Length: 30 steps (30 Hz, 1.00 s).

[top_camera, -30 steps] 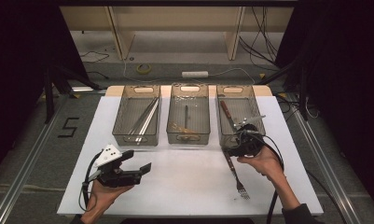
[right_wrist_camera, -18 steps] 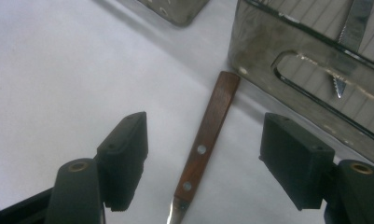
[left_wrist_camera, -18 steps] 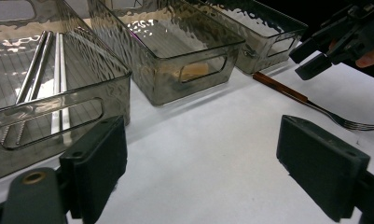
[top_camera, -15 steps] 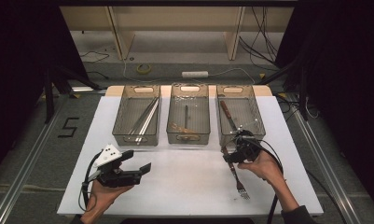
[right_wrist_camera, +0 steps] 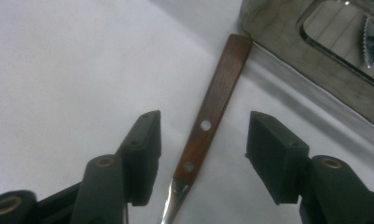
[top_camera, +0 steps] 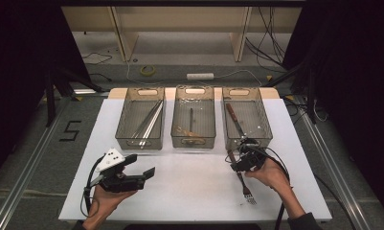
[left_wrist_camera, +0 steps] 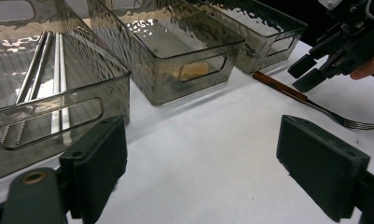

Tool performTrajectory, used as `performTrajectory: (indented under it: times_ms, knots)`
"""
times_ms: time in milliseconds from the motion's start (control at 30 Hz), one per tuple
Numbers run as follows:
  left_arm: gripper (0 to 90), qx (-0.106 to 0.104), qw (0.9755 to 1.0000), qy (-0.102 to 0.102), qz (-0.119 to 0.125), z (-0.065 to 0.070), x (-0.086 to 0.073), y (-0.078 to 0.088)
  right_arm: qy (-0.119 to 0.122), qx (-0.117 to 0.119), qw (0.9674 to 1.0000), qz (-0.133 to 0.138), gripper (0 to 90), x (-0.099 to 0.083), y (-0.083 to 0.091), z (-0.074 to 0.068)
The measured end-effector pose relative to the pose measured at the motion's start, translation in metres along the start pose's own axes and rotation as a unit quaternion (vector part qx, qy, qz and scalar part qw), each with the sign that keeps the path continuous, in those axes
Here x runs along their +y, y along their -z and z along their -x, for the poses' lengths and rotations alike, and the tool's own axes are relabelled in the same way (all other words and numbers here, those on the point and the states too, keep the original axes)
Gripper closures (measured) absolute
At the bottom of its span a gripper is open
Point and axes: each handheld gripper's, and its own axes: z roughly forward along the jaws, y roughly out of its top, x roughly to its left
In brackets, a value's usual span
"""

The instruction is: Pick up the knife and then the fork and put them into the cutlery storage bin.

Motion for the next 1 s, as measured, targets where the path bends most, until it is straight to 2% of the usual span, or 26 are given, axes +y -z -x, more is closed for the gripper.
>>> performTrajectory:
  times_ms: [367,700,1000]
  knots:
    - [15.7,0.0,1.0,-0.001,-0.002,0.0,0.0,0.0,0.009,-0.003,0.9996,-0.025,55.6,-0.004,-0.009,-0.002]
    - [15.7,-0.001,1.0,-0.003,-0.002,0.0,0.0,0.0,0.026,-0.004,0.999,-0.035,62.4,-0.006,-0.012,-0.005]
    - [15.7,-0.001,1.0,-0.002,-0.002,0.0,0.0,0.0,0.038,-0.017,0.9982,-0.043,64.9,-0.007,-0.015,-0.008]
